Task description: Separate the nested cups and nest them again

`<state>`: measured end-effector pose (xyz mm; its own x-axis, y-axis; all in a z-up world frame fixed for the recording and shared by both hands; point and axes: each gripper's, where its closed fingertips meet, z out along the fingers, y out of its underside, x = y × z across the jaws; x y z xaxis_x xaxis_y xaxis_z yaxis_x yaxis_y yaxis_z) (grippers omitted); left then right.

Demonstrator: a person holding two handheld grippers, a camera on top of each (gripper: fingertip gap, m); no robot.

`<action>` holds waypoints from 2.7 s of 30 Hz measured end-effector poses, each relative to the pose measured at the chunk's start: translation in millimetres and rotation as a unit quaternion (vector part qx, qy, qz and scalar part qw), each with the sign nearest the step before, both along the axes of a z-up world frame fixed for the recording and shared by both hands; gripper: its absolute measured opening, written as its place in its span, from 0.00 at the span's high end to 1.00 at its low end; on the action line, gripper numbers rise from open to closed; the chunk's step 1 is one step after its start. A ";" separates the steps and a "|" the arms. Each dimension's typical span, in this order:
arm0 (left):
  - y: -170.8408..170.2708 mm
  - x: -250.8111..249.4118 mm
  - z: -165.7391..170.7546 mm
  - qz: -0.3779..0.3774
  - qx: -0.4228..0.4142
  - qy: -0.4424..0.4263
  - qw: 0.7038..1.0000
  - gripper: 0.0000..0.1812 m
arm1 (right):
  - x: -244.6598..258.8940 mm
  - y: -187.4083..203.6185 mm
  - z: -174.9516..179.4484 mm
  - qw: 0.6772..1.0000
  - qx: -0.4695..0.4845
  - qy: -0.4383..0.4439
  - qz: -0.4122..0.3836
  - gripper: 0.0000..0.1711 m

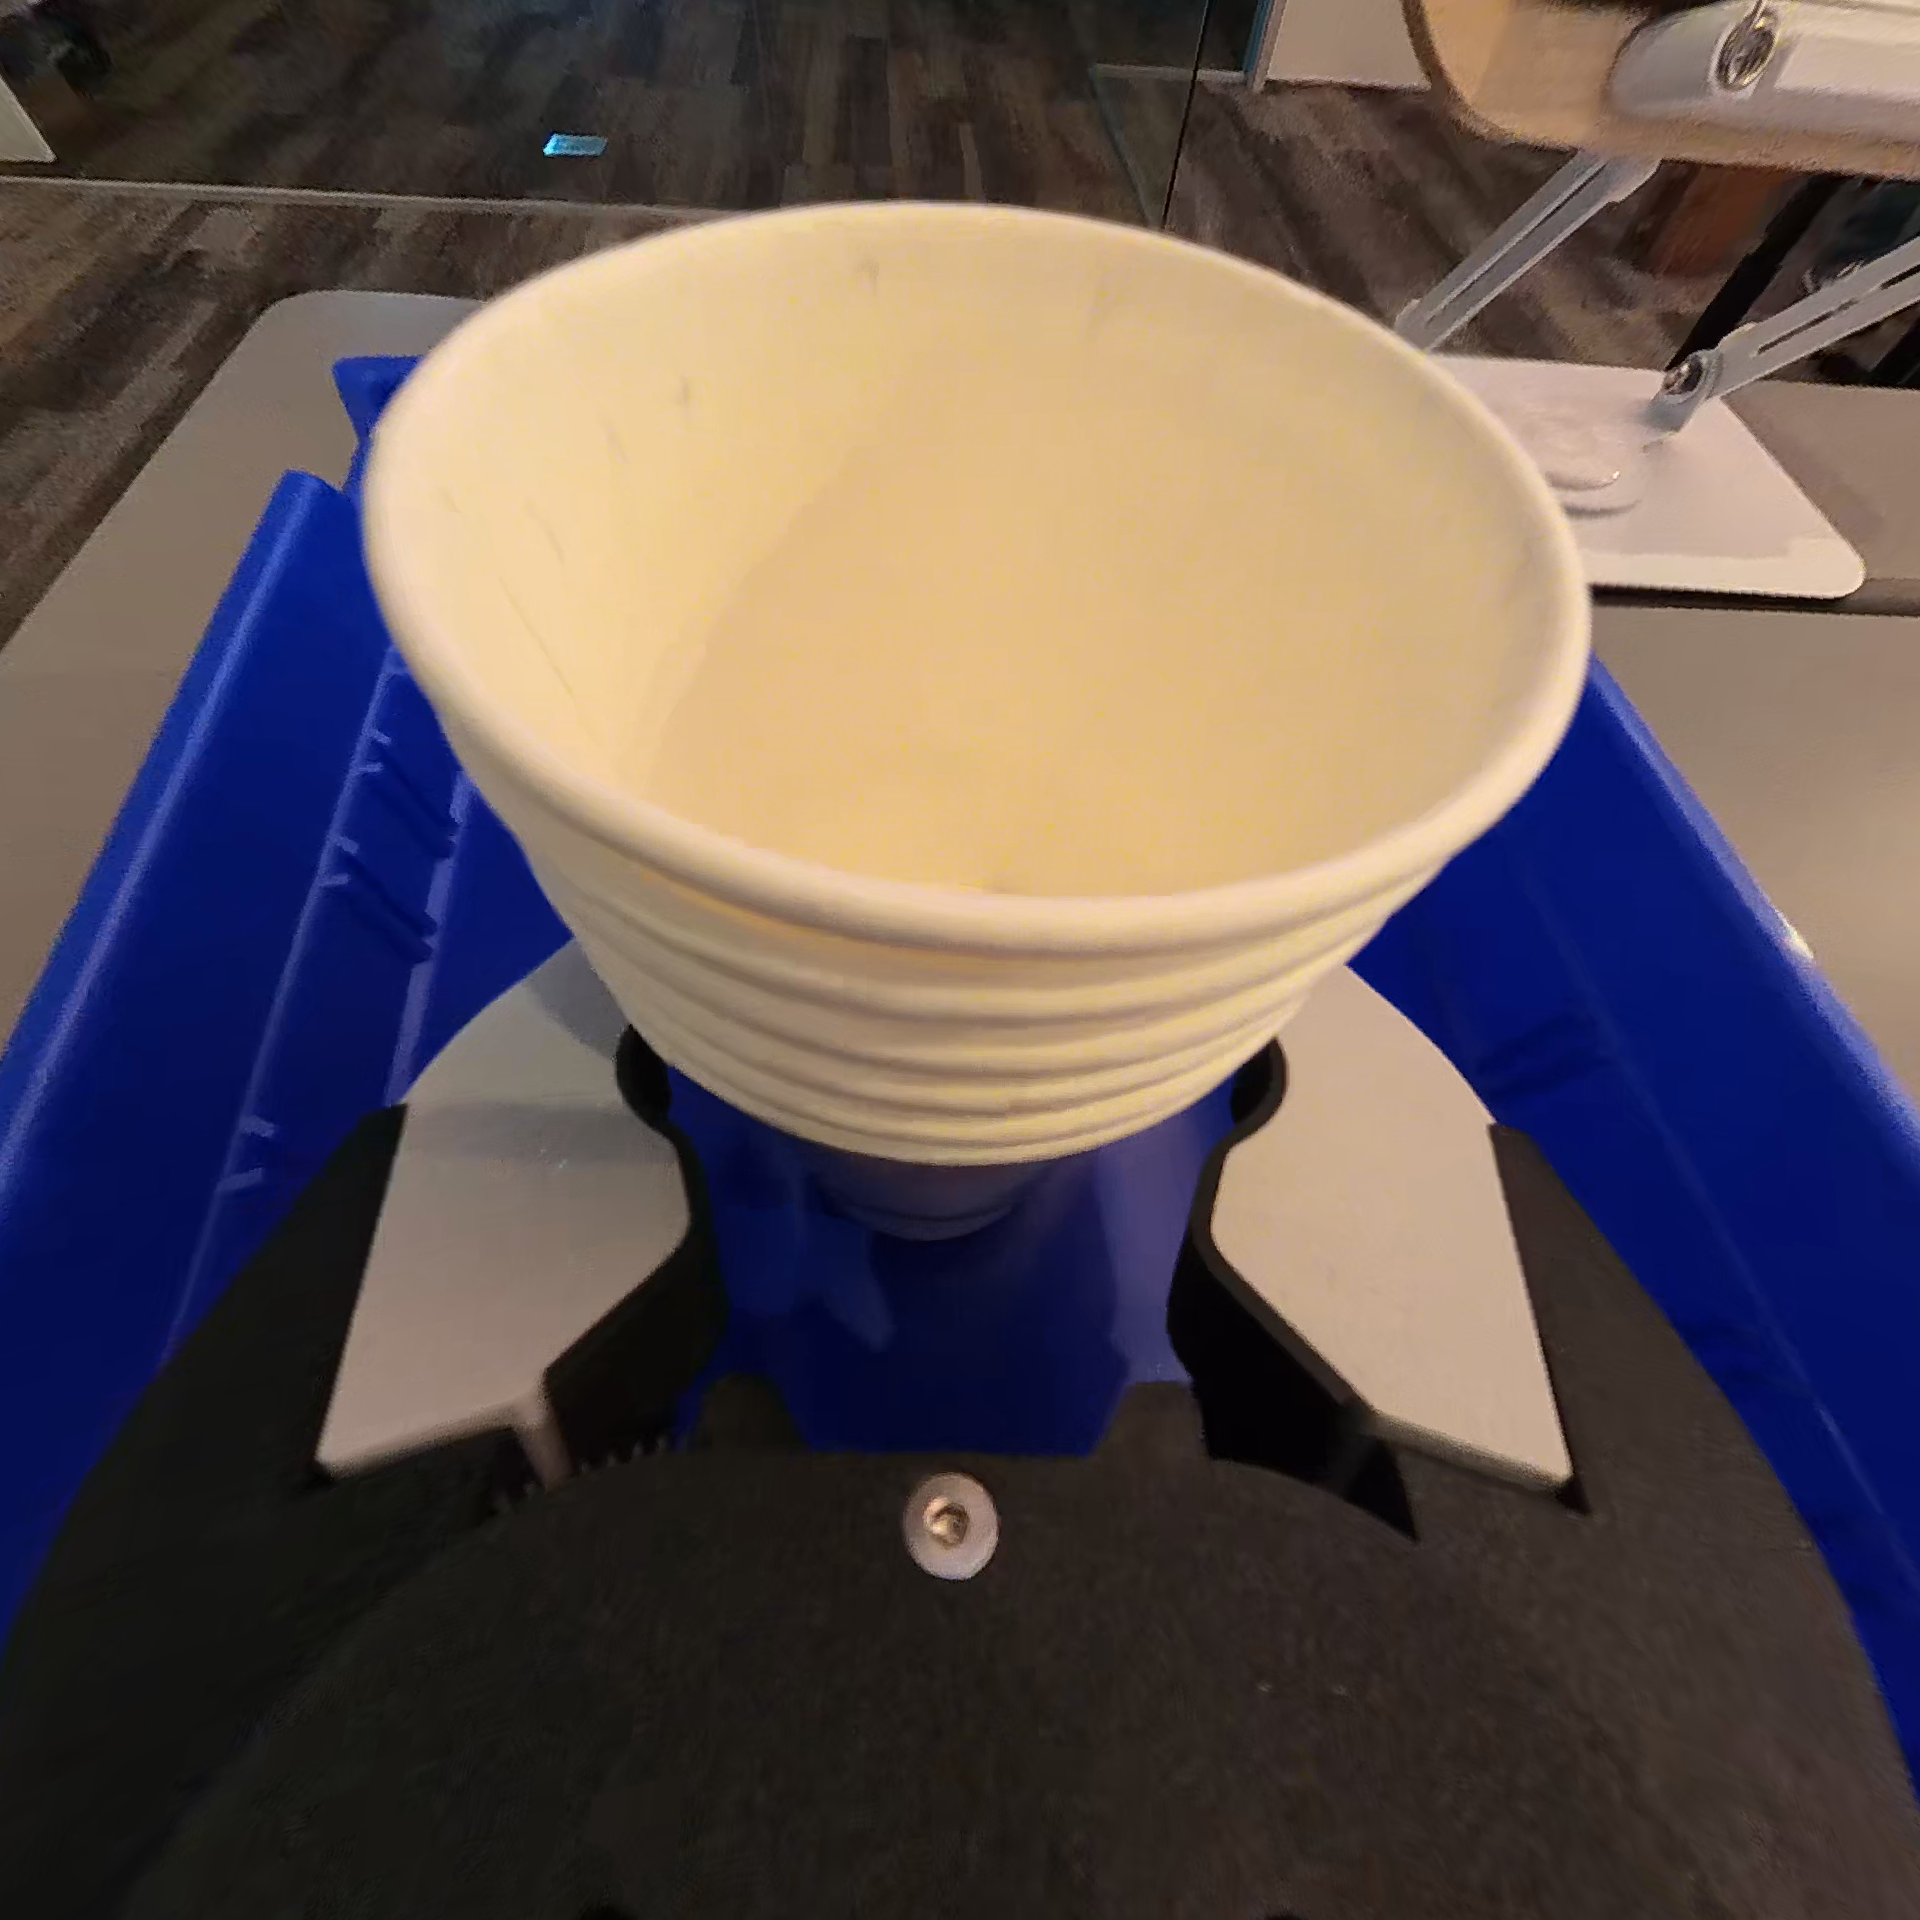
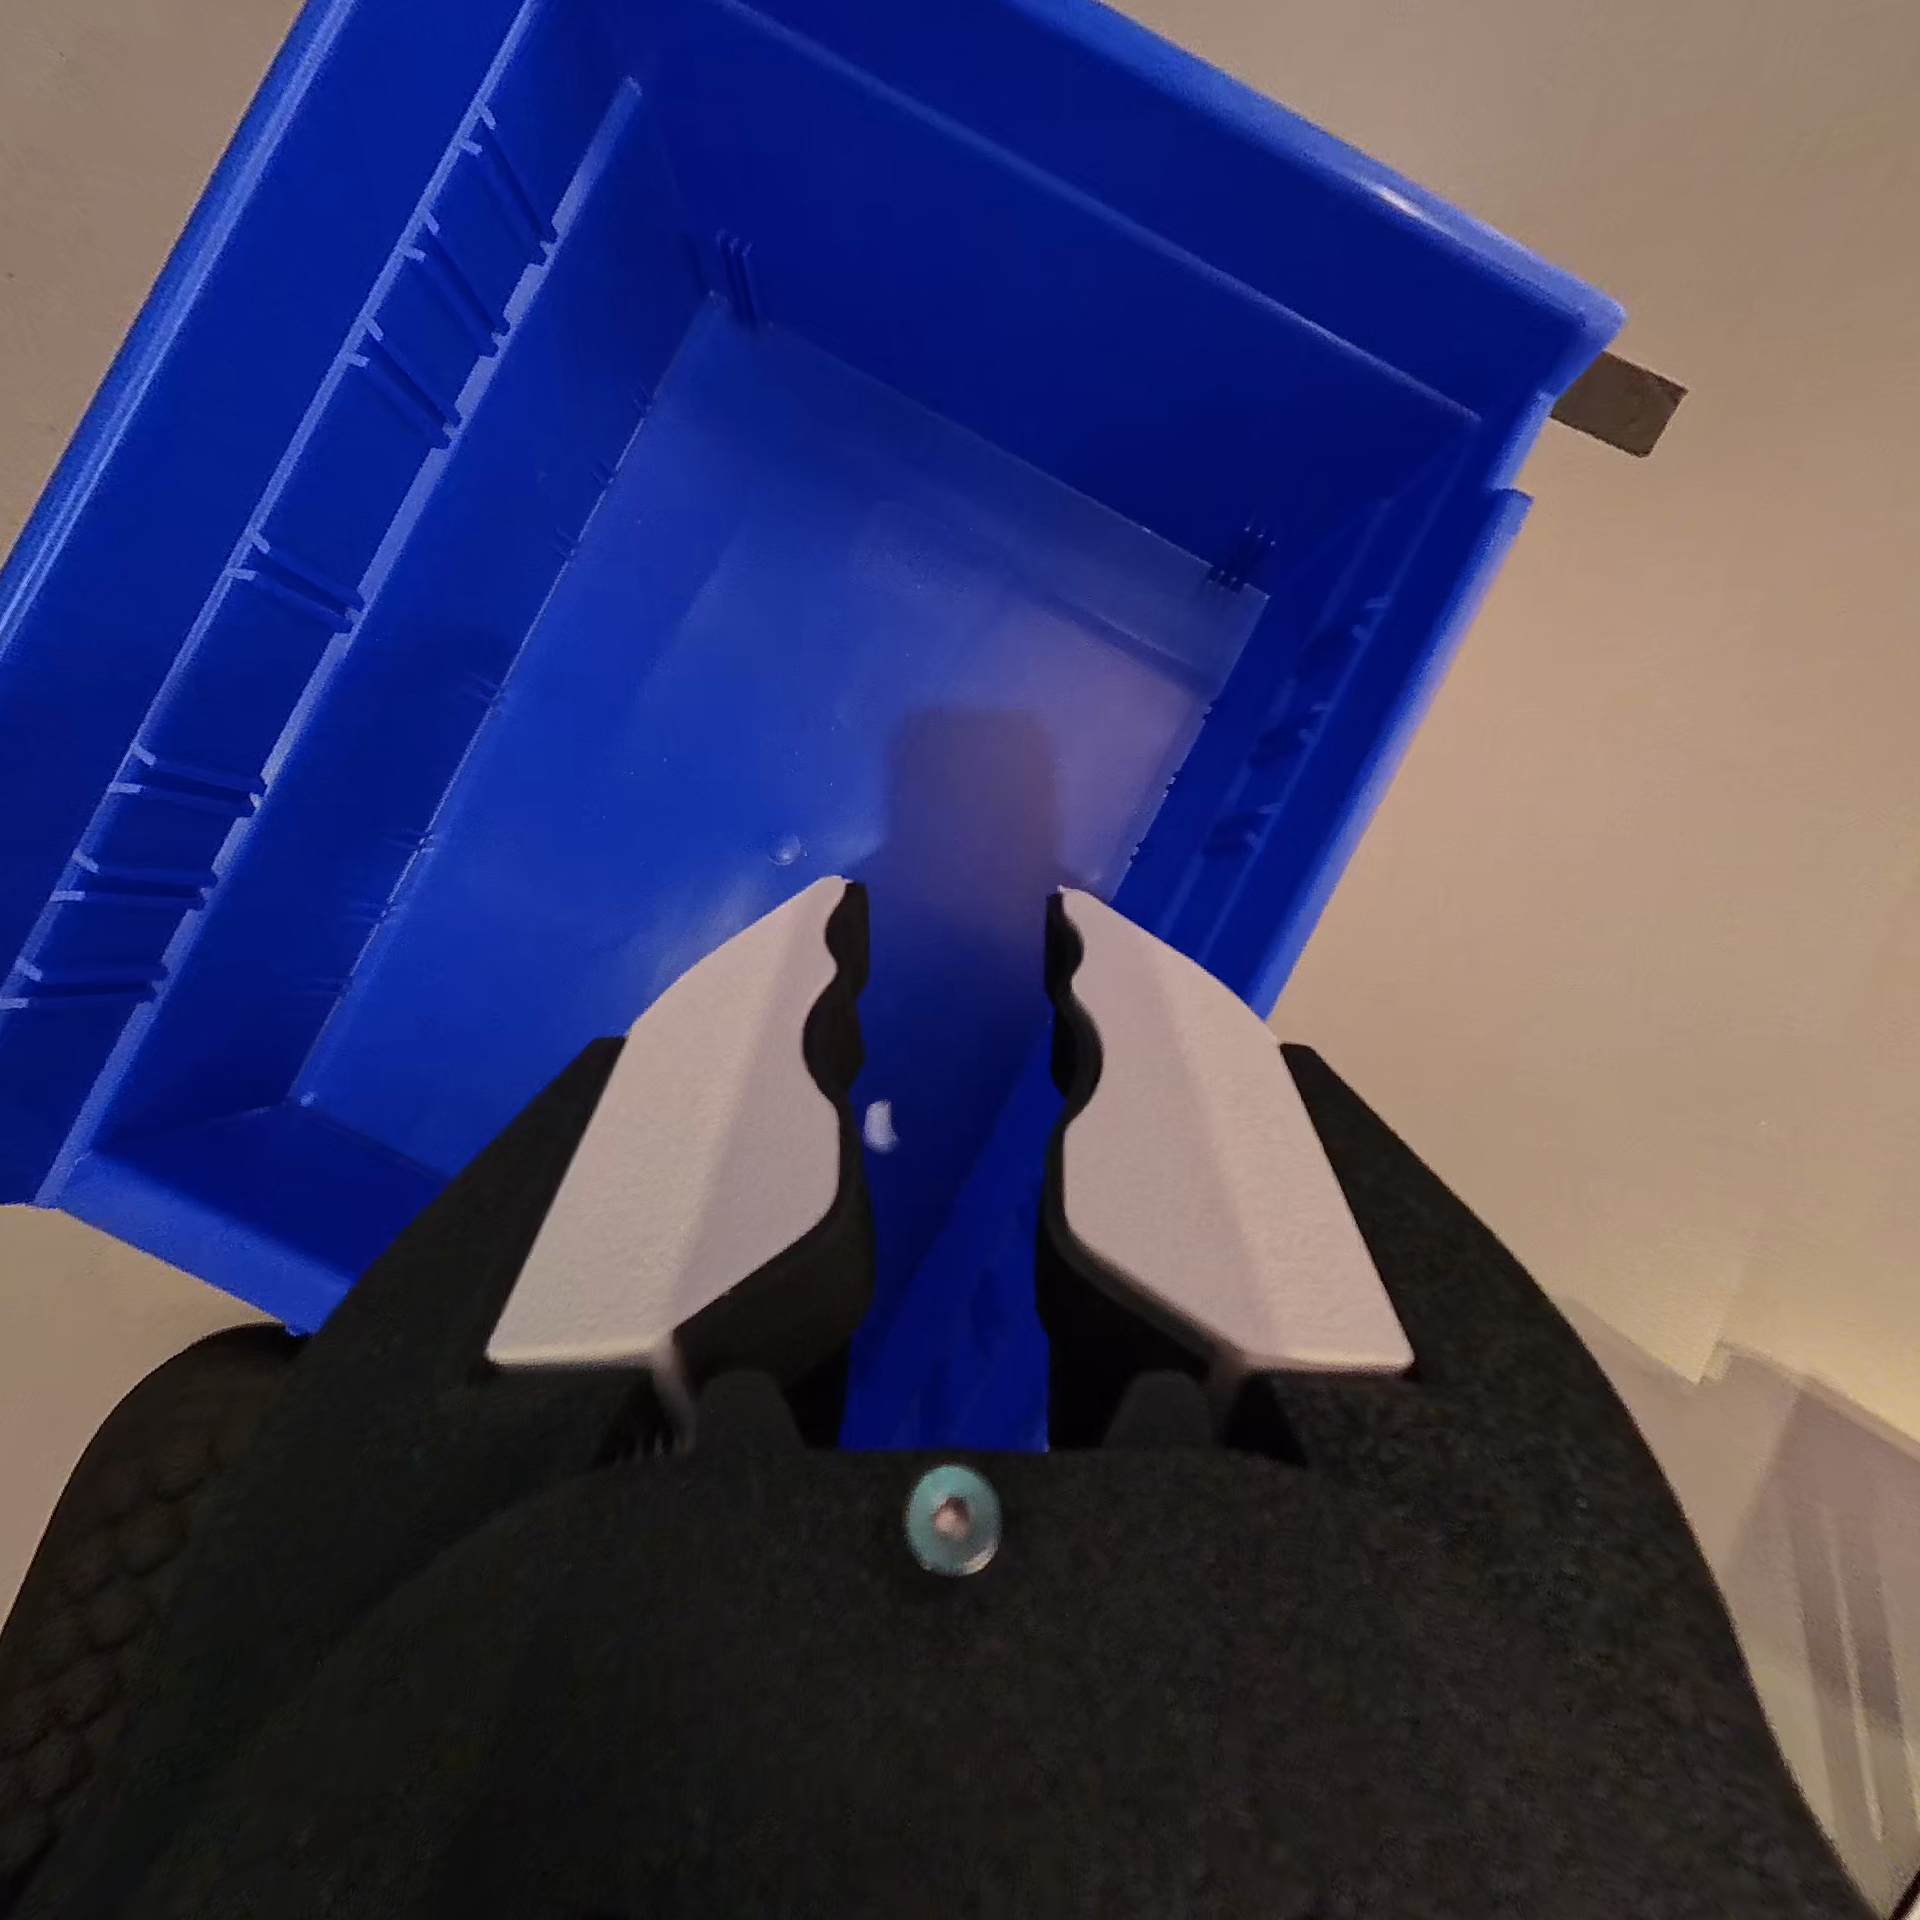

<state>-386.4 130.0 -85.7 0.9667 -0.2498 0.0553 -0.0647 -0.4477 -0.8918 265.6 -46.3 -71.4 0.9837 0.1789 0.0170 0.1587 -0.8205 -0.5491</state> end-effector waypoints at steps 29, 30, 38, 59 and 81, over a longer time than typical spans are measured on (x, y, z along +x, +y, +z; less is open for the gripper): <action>5.2 2.2 -3.7 -0.008 0.005 -0.030 1.000 0.45 | 5.4 -6.6 -1.8 1.000 -0.008 -0.001 -0.001 0.81; 5.0 2.4 -3.4 -0.009 0.005 -0.031 0.999 0.45 | 5.8 -7.0 -2.2 1.000 -0.009 -0.002 -0.001 0.81; 4.4 0.7 5.0 -0.007 0.018 -0.056 0.998 0.47 | 8.6 -9.7 -4.5 1.000 -0.014 0.000 -0.003 0.81; -39.9 55.7 136.1 -0.124 0.137 -0.085 0.979 0.48 | 7.9 -9.0 7.0 1.000 -0.006 -0.022 -0.002 0.81; -162.7 324.2 192.4 -0.524 0.109 -0.176 0.826 0.48 | -262.4 -12.2 176.8 0.860 0.299 0.197 0.364 0.67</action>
<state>-62.3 -32.7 106.6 0.1476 -0.9804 0.1305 -0.0349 -0.1371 -0.9899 3.2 -58.5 105.4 0.5660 0.8243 0.0107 0.2153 -0.1353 -0.9671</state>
